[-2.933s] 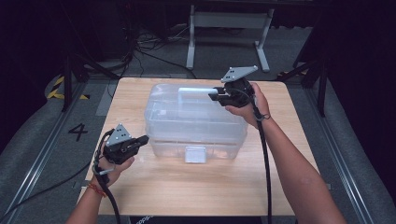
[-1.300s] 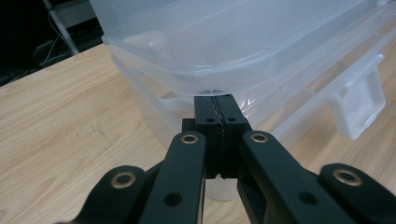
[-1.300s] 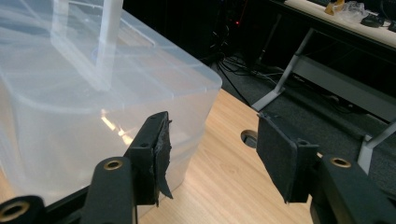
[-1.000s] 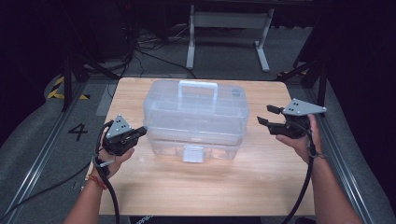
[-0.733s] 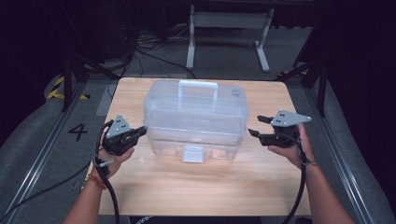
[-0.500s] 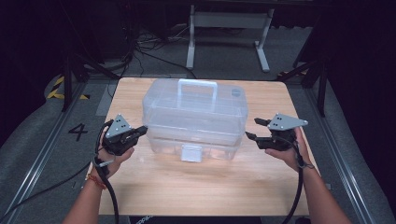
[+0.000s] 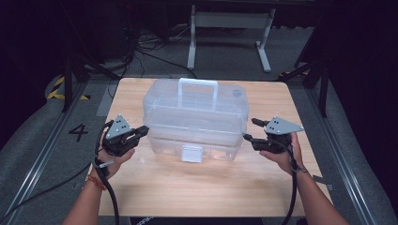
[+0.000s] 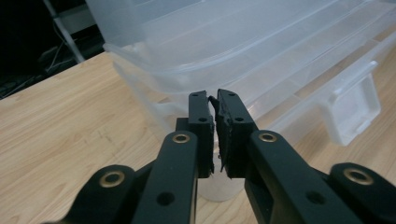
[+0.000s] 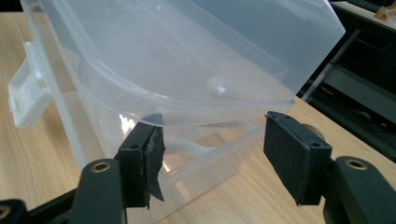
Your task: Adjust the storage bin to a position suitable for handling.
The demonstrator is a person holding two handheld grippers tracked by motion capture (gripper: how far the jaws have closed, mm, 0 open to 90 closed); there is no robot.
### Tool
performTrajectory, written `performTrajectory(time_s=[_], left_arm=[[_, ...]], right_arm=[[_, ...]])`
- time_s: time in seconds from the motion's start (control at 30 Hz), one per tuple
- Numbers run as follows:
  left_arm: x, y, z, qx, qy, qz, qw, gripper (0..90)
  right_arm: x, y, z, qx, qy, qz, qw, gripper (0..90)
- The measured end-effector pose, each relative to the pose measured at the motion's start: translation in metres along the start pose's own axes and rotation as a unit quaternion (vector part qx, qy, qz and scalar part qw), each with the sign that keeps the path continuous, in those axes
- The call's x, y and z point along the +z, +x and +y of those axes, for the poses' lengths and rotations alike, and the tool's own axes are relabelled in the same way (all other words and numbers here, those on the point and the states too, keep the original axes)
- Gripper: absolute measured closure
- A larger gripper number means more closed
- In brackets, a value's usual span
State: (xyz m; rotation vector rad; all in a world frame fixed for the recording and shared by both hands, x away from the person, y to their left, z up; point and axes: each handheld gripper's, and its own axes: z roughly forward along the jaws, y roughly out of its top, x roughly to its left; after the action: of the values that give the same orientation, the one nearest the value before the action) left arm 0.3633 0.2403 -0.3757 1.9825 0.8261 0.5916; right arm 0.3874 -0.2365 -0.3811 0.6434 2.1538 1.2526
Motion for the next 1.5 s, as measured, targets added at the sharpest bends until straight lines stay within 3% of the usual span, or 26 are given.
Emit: performTrajectory(time_s=[0.17, 0.37, 0.43, 0.53, 0.57, 0.6, 0.8, 1.07, 1.13, 1.2, 1.3, 1.43, 1.5], left_arm=[[-0.007, 0.011, -0.009, -0.012, 0.001, 0.029, 0.9995, 81.5], [0.004, 0.03, -0.029, -0.027, 0.042, 0.061, 0.9969, 80.5], [0.012, 0.036, -0.037, -0.044, 0.058, 0.058, 0.9956, 80.4], [0.018, 0.04, -0.043, -0.055, 0.059, 0.061, 0.9949, 80.3], [0.024, 0.044, -0.048, -0.073, 0.058, 0.054, 0.9942, 80.1], [0.026, 0.045, -0.05, -0.074, 0.062, 0.053, 0.994, 80.0], [0.037, 0.045, -0.048, -0.063, 0.077, 0.049, 0.9938, 77.5], [0.047, 0.036, -0.042, -0.04, 0.086, 0.023, 0.9953, 76.2], [0.051, 0.028, -0.037, -0.031, 0.084, 0.011, 0.9959, 76.2], [0.052, 0.026, -0.035, -0.03, 0.087, 0.018, 0.9956, 78.6], [0.053, 0.025, -0.034, -0.031, 0.084, 0.011, 0.9959, 78.6], [0.054, 0.022, -0.033, -0.023, 0.088, 0.012, 0.9958, 78.5], [0.053, 0.023, -0.033, -0.023, 0.09, 0.011, 0.9956, 77.5]], right_arm=[[-0.002, 0.001, -0.001, 0.002, -0.018, -0.009, 0.9998, 40.4], [-0.005, -0.002, 0.004, 0.015, -0.045, -0.018, 0.9987, 42.3], [-0.005, -0.002, 0.004, 0.015, -0.052, -0.021, 0.9983, 42.3], [-0.005, -0.003, 0.005, 0.02, -0.059, -0.026, 0.9977, 42.4], [-0.004, -0.004, 0.006, 0.028, -0.065, -0.028, 0.9971, 42.5], [-0.004, -0.005, 0.007, 0.027, -0.066, -0.03, 0.997, 42.6], [-0.003, -0.007, 0.013, 0.026, -0.075, -0.042, 0.996, 44.6], [0.001, -0.006, 0.018, 0.022, -0.072, -0.058, 0.9955, 48.8], [0.001, -0.006, 0.02, 0.018, -0.074, -0.062, 0.9951, 50.6], [0.001, -0.007, 0.02, 0.018, -0.076, -0.065, 0.9948, 51.3], [0.001, -0.01, 0.021, 0.031, -0.082, -0.066, 0.9939, 54.9], [0.003, -0.016, 0.02, 0.05, -0.085, -0.054, 0.9936, 57.9], [0.005, -0.016, 0.021, 0.042, -0.083, -0.057, 0.9941, 60.0]])
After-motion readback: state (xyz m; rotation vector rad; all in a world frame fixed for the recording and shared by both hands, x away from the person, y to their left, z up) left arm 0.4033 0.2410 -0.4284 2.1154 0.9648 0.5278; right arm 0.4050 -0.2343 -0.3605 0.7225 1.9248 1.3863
